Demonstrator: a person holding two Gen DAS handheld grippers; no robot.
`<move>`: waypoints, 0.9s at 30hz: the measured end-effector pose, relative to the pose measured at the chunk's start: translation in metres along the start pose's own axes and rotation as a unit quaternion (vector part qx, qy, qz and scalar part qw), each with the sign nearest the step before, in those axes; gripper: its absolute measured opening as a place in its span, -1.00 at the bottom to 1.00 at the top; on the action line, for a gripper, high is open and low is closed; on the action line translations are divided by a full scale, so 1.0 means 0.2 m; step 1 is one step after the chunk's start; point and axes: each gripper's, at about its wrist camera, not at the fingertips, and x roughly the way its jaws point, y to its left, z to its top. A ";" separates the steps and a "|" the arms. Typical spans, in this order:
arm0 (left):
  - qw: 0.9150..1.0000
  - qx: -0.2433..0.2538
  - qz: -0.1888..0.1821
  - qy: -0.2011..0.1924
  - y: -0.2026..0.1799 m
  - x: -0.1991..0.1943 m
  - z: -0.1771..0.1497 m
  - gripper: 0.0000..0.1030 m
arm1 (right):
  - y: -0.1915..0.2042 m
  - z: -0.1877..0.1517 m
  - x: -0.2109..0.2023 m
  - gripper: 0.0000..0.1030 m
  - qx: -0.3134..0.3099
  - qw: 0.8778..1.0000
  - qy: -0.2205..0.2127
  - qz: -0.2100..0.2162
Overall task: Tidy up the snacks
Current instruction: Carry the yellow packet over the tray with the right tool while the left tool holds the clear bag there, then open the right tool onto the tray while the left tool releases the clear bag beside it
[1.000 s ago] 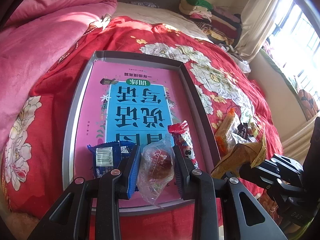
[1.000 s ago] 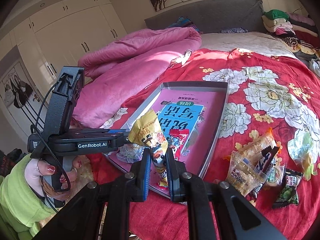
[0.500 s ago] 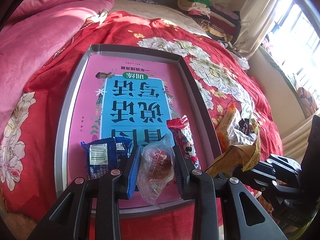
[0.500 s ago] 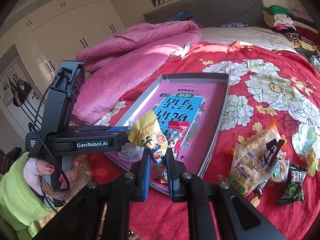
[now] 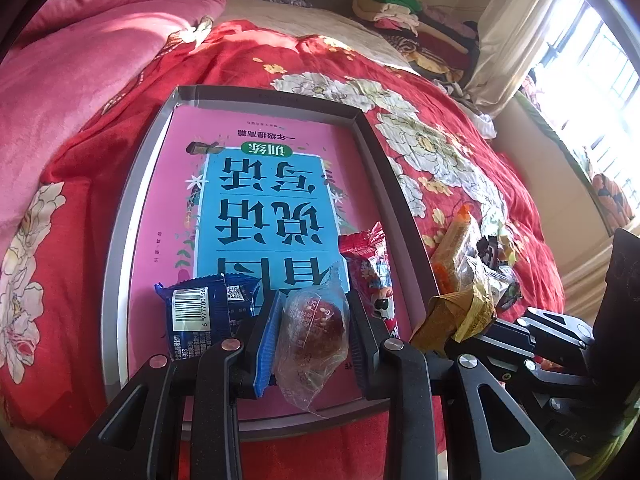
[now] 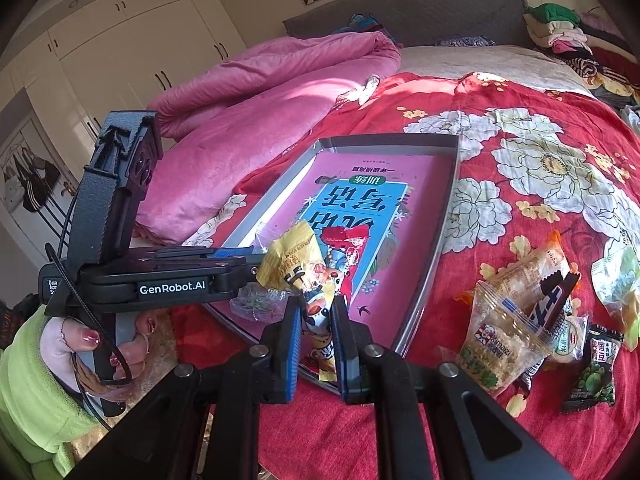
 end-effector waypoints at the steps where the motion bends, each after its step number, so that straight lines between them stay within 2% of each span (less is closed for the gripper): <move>1: 1.000 0.001 -0.001 0.001 0.00 0.00 0.00 -0.36 | 0.00 0.00 0.00 -0.70 0.002 1.000 0.001 -0.002; 16: 1.000 0.002 -0.004 0.013 0.00 0.05 -0.01 -0.36 | -0.04 -0.02 0.03 -0.68 0.014 1.000 0.012 -0.012; 21: 1.000 0.002 -0.006 0.013 0.00 0.05 -0.02 -0.36 | -0.04 -0.02 0.03 -0.49 0.015 1.000 0.010 -0.015; 27: 1.000 0.002 -0.007 0.010 0.00 0.05 -0.02 -0.36 | -0.03 -0.02 0.01 -0.39 0.013 1.000 0.007 -0.018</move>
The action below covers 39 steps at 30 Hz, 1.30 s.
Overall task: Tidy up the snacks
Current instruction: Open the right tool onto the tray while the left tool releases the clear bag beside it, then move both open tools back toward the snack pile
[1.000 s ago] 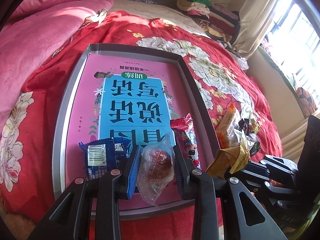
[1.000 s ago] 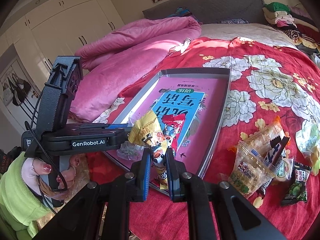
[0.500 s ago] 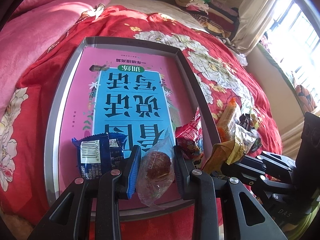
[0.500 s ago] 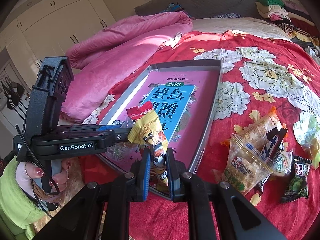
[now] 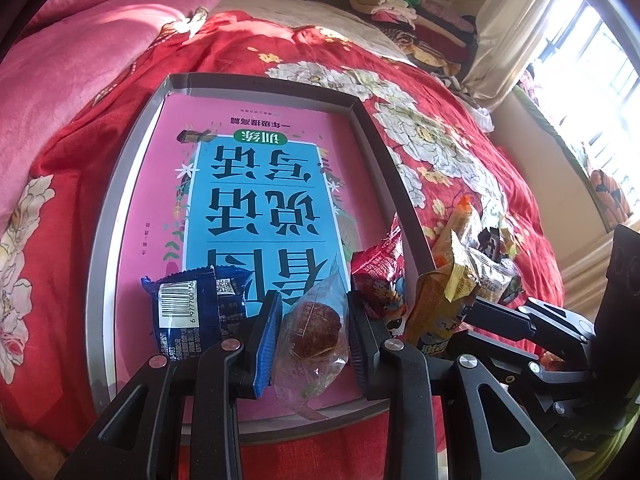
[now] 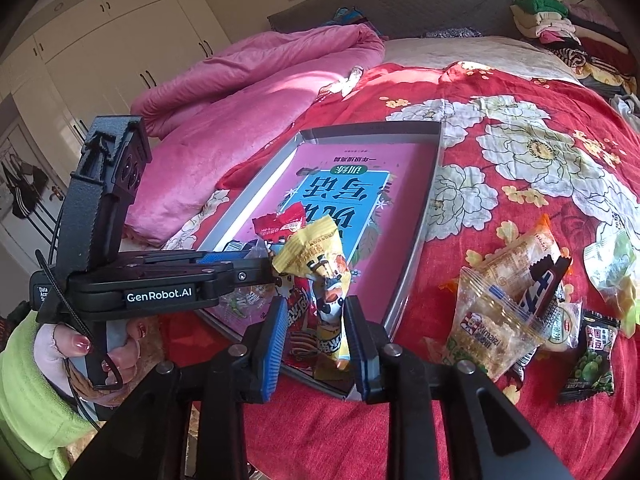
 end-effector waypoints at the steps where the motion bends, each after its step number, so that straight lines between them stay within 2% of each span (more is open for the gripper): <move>1: 1.000 0.000 -0.001 -0.001 0.00 0.00 0.00 -0.36 | 0.00 0.00 0.00 -0.37 -0.001 1.000 -0.001 -0.002; 6: 1.000 -0.002 -0.002 -0.004 0.01 -0.01 0.01 -0.36 | -0.01 0.00 -0.02 -0.25 0.002 1.000 -0.005 -0.006; 12: 1.000 -0.001 -0.002 -0.005 0.01 -0.01 0.01 -0.33 | -0.02 0.00 -0.03 -0.21 0.006 1.000 -0.007 -0.012; 16: 1.000 0.001 -0.001 -0.012 0.00 -0.02 0.01 -0.07 | -0.02 0.00 -0.06 -0.08 0.002 1.000 -0.019 -0.018; 27: 0.999 -0.003 -0.003 -0.039 0.01 -0.08 0.03 0.01 | -0.02 0.01 -0.10 0.01 -0.004 0.999 -0.035 -0.030; 35: 0.998 -0.013 -0.009 -0.058 0.02 -0.13 0.04 0.32 | -0.03 0.01 -0.15 0.13 -0.008 0.998 -0.051 -0.040; 39: 0.998 -0.013 -0.009 -0.059 0.01 -0.14 0.04 0.41 | -0.05 0.01 -0.18 0.15 -0.006 0.997 -0.057 -0.045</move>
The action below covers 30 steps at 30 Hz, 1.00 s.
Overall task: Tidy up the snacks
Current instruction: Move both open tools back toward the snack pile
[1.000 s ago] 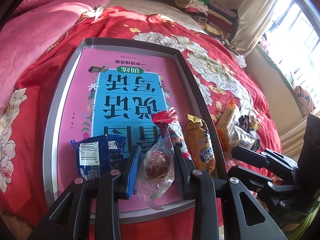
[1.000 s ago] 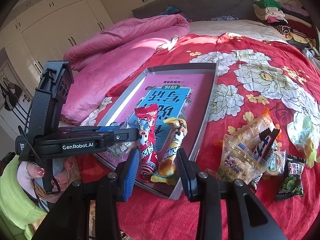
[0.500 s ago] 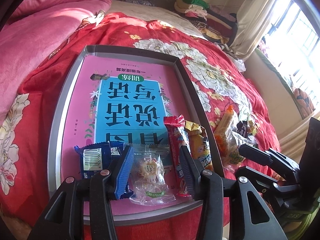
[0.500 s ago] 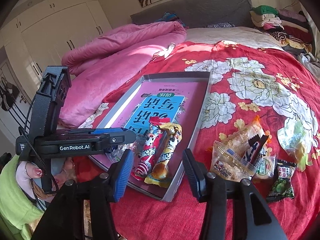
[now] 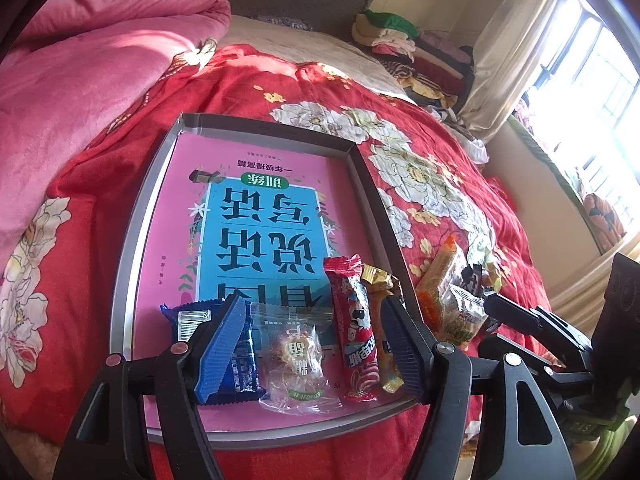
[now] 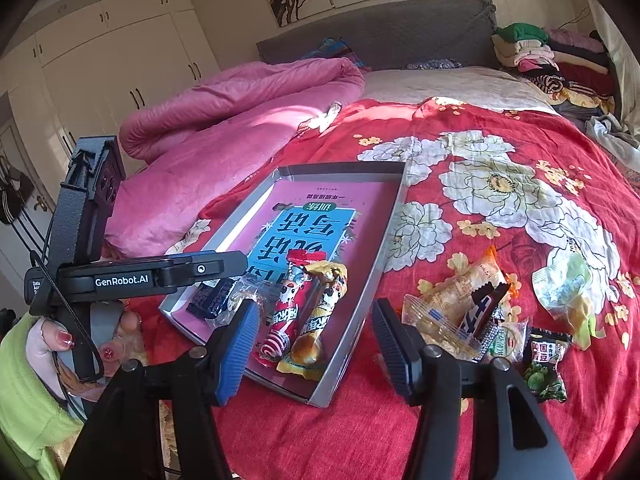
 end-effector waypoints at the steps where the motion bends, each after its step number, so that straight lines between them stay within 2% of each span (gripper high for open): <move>1: 1.000 0.001 0.000 -0.001 -0.01 0.00 0.00 0.44 | 0.00 0.00 0.00 0.16 0.000 1.000 -0.001 -0.002; 13: 1.000 0.014 0.008 -0.018 -0.11 -0.08 0.00 0.48 | -0.05 0.02 -0.09 0.24 0.000 0.999 -0.025 -0.022; 19: 0.999 0.013 -0.002 -0.033 -0.16 -0.13 0.01 0.51 | -0.07 0.03 -0.15 0.25 0.000 0.999 -0.038 -0.028; 30: 0.999 0.032 -0.010 -0.038 -0.29 -0.18 0.00 0.52 | -0.10 0.04 -0.24 0.33 0.000 0.997 -0.061 -0.041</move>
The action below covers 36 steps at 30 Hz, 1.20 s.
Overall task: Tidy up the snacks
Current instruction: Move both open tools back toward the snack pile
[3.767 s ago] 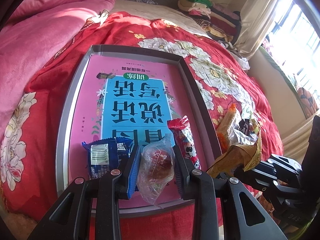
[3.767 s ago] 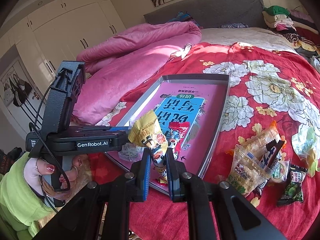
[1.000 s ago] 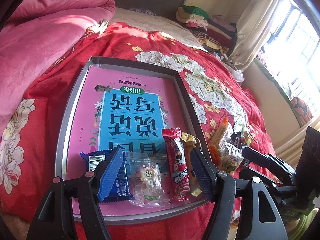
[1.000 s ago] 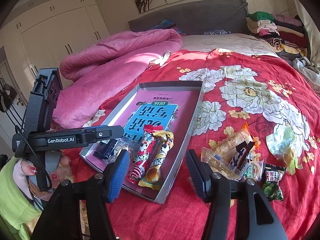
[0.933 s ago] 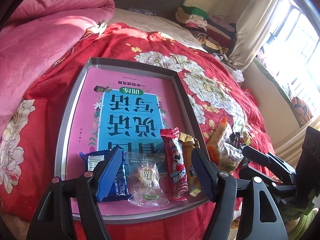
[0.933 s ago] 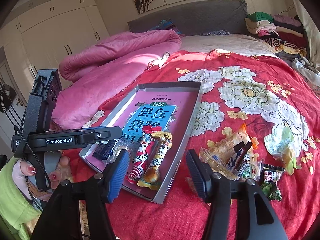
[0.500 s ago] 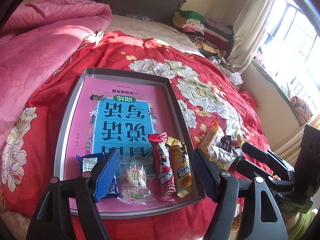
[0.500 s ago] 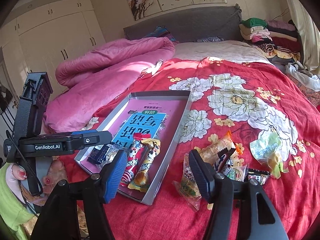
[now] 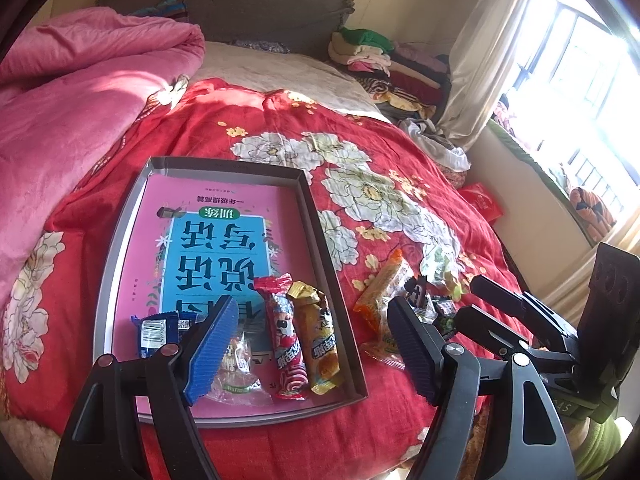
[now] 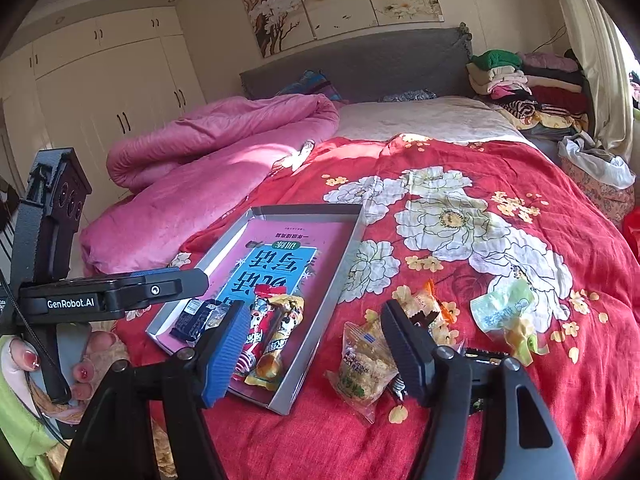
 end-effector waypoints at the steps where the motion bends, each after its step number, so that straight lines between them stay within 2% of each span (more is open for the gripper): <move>1: 1.000 0.002 0.000 0.000 -0.01 0.00 0.00 0.52 | -0.01 0.00 -0.01 0.33 -0.001 1.000 -0.002 -0.002; 18: 0.999 0.028 -0.018 -0.003 -0.20 -0.04 -0.01 0.52 | -0.13 0.05 -0.17 0.35 -0.010 0.998 -0.041 -0.046; 36: 0.998 0.047 -0.029 -0.006 -0.33 -0.06 -0.01 0.53 | -0.26 0.08 -0.32 0.39 0.012 0.994 -0.080 -0.067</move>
